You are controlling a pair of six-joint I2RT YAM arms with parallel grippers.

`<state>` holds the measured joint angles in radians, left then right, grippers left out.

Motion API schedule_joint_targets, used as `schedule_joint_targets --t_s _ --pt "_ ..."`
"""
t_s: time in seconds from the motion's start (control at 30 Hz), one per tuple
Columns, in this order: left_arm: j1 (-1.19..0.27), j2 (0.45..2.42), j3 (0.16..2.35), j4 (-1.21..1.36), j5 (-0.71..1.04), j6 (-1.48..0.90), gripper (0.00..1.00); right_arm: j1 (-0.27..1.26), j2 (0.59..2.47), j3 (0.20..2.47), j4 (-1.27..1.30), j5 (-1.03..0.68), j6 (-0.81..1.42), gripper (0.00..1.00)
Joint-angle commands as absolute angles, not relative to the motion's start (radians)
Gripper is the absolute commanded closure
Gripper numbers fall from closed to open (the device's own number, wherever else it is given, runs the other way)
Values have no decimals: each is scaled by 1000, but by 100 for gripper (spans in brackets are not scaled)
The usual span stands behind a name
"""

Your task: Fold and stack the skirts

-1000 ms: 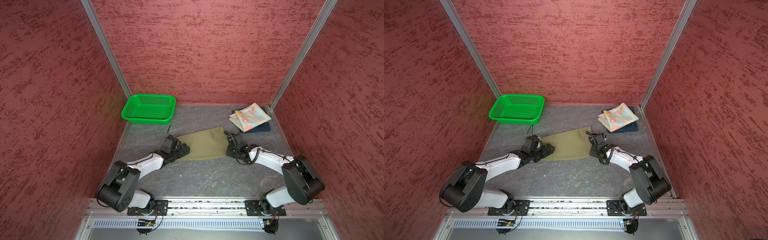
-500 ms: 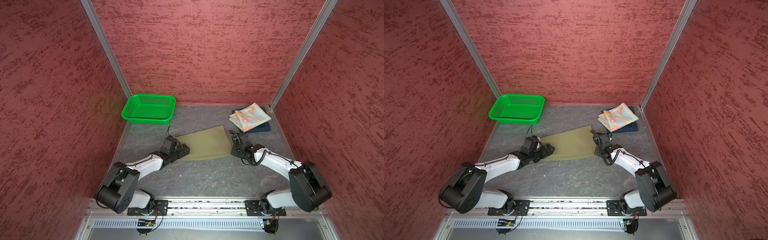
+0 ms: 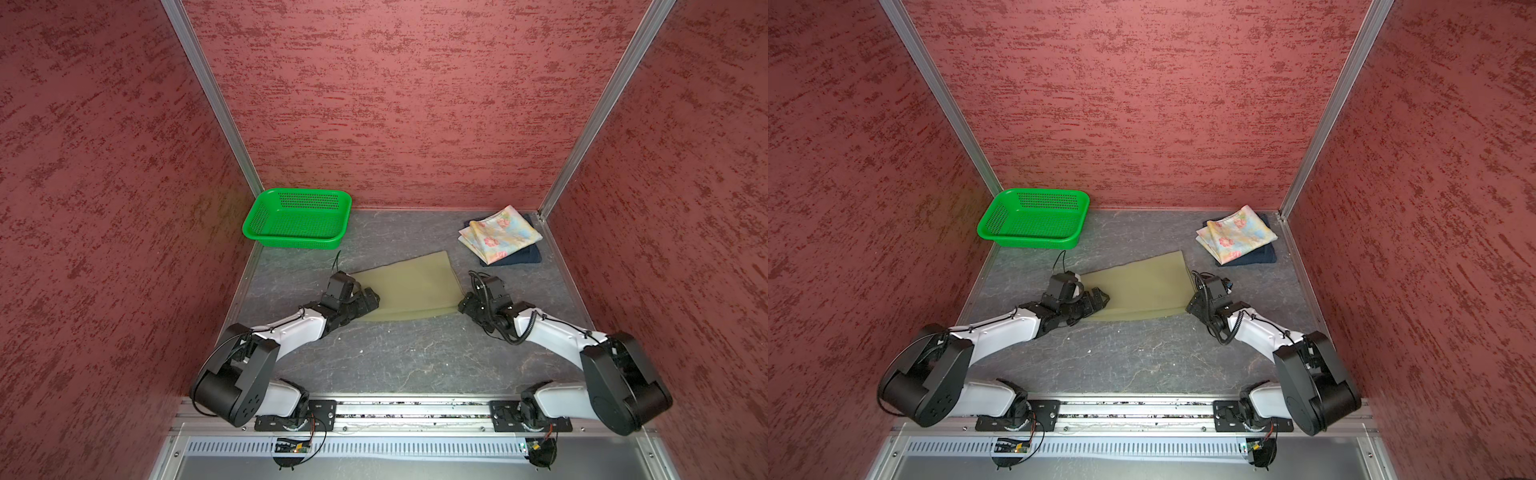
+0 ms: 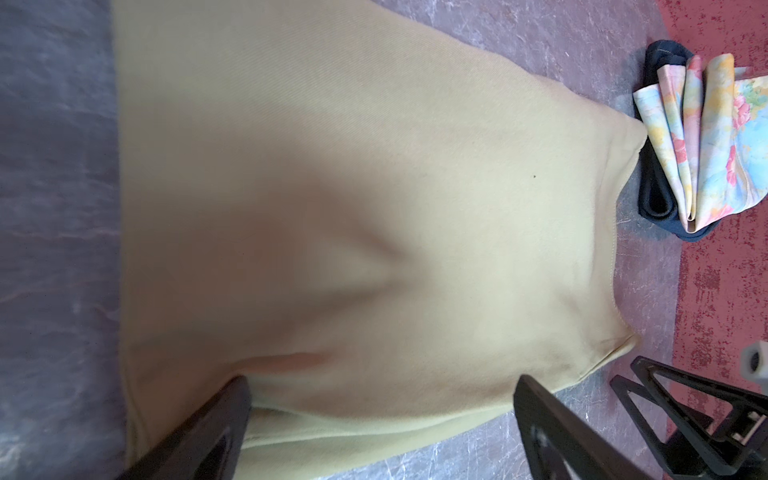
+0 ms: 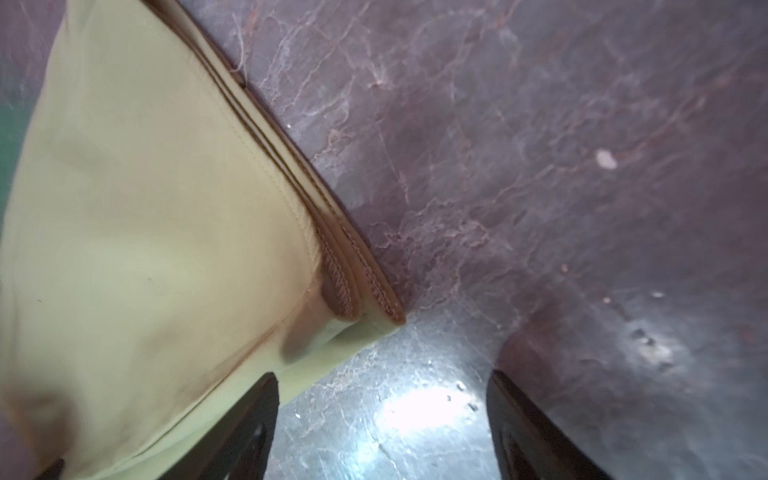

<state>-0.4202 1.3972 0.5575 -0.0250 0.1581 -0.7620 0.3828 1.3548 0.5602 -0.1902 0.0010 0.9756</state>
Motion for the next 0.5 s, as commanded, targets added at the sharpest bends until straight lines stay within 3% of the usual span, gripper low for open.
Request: schedule_joint_targets --t_s 0.0,0.2,0.3,0.47 --pt "-417 1424 533 -157 156 -756 0 374 1357 497 -24 -14 1191 24" --pt "-416 1424 536 -165 160 -753 0 358 1437 450 145 -32 1325 27" --pt "-406 1422 543 -178 162 -743 0 346 1504 432 235 -64 1367 33" --pt "-384 1417 540 -185 167 -740 0 331 1532 465 260 -59 1293 80"
